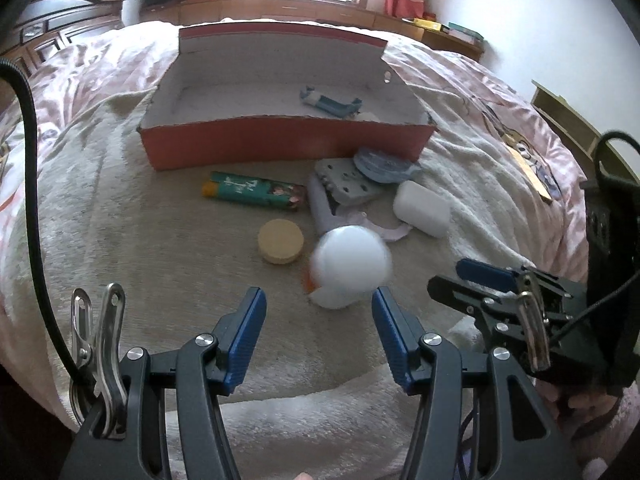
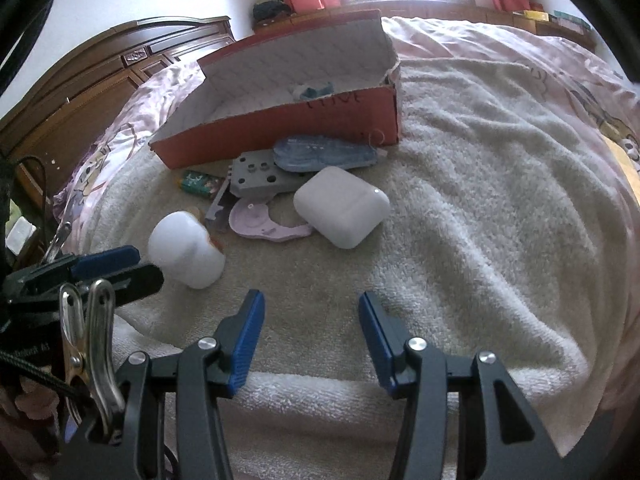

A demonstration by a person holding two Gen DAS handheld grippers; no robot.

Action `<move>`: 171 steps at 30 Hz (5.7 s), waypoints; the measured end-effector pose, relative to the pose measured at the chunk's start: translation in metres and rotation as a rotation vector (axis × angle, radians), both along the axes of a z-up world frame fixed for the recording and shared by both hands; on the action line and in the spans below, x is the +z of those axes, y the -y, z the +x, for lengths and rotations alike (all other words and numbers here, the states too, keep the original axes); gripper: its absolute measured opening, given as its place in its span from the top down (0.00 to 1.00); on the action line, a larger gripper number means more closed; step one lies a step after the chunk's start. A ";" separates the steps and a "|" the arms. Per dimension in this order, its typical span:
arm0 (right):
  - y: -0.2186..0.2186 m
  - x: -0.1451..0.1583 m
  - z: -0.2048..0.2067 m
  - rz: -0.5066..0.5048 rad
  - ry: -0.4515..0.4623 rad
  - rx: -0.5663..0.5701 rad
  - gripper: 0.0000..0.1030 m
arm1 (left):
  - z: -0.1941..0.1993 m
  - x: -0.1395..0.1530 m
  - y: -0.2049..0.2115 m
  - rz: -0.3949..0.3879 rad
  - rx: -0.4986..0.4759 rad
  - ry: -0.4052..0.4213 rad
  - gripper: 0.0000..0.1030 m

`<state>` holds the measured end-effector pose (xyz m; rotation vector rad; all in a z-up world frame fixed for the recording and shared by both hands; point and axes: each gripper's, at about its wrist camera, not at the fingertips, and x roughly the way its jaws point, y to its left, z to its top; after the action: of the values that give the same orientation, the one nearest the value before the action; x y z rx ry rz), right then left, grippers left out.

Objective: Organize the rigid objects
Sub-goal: 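Withdraw both open grippers from the box toward the remaining objects, then grasp the white round jar with the left gripper while right grasps the white earbud case, then lift and carry the white jar and white earbud case over the box, then open the left gripper releasing the jar while right releases the earbud case into the box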

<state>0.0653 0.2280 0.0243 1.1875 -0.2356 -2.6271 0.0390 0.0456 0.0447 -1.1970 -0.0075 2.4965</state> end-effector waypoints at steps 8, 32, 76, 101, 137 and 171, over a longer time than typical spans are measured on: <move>0.001 -0.002 0.000 0.002 -0.009 0.008 0.45 | -0.007 -0.008 -0.017 -0.039 -0.021 -0.012 0.45; -0.001 0.006 -0.021 -0.018 -0.022 -0.032 0.42 | -0.018 -0.018 0.018 -0.059 0.157 -0.013 0.57; 0.020 0.013 -0.045 0.183 -0.107 -0.019 0.43 | -0.018 -0.010 0.024 -0.050 0.162 -0.075 0.59; 0.025 0.051 -0.039 0.112 -0.171 0.002 0.43 | -0.045 0.033 0.023 -0.053 0.175 -0.149 0.59; 0.027 0.087 -0.139 0.097 -0.209 0.020 0.43 | -0.148 0.062 0.012 -0.089 0.195 -0.188 0.59; 0.021 0.058 -0.192 0.124 -0.144 0.022 0.43 | -0.227 0.016 -0.009 -0.191 0.194 -0.039 0.58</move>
<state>-0.1267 0.2074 0.0819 1.0246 -0.0331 -2.7265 -0.1876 0.0546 0.0608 -1.2757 0.1336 2.7408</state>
